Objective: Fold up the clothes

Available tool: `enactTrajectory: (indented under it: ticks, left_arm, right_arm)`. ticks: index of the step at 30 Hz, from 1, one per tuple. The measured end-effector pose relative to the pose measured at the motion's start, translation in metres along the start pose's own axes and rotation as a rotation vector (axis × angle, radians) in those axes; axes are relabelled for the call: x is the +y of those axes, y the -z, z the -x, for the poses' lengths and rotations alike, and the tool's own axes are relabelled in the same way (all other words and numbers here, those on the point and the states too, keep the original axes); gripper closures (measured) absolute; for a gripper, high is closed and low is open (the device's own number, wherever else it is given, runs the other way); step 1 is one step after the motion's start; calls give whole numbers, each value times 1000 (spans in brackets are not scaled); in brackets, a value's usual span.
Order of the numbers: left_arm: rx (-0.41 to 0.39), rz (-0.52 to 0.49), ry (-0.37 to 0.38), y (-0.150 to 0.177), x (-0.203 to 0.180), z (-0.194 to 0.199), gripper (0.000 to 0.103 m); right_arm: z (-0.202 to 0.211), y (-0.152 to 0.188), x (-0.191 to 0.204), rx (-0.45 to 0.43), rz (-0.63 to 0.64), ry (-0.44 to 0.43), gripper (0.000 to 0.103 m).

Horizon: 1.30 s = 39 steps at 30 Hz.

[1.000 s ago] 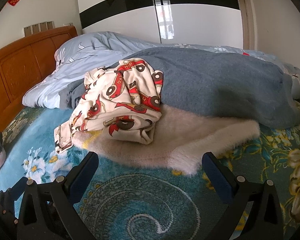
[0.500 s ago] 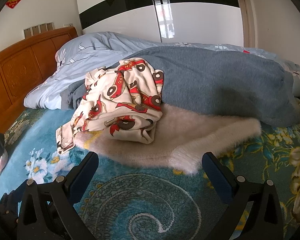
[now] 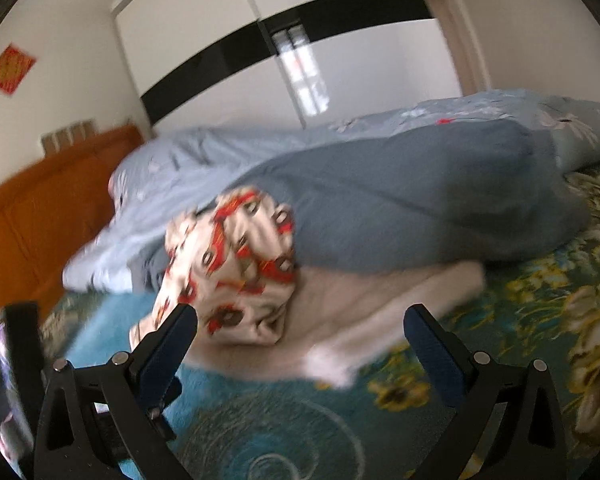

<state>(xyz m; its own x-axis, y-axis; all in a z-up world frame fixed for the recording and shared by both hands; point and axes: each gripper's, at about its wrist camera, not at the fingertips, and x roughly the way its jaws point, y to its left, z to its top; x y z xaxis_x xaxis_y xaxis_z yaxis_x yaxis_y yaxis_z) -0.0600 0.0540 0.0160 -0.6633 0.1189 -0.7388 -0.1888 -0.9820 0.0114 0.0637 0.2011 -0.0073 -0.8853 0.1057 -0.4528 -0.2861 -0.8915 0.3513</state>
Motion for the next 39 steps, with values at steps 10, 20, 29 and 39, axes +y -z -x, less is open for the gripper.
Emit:
enactTrajectory:
  ticks: [10,20,29,39]
  left_arm:
    - [37,-302,-125,-36,-48,-35,18]
    - [-95,-227,-96,-58,-37,-6,99]
    - [-284,20,-18,-18,46,173,99]
    - [-149,361,-42,161,131,256,100]
  right_arm:
    - [2,-9,-21,8,-17,75,0]
    - [4,-7,-25,14,-63,28,0]
    - [33,-14,-8,-107,-71,24,0]
    - [84,17,29,-19,-135,-380,0]
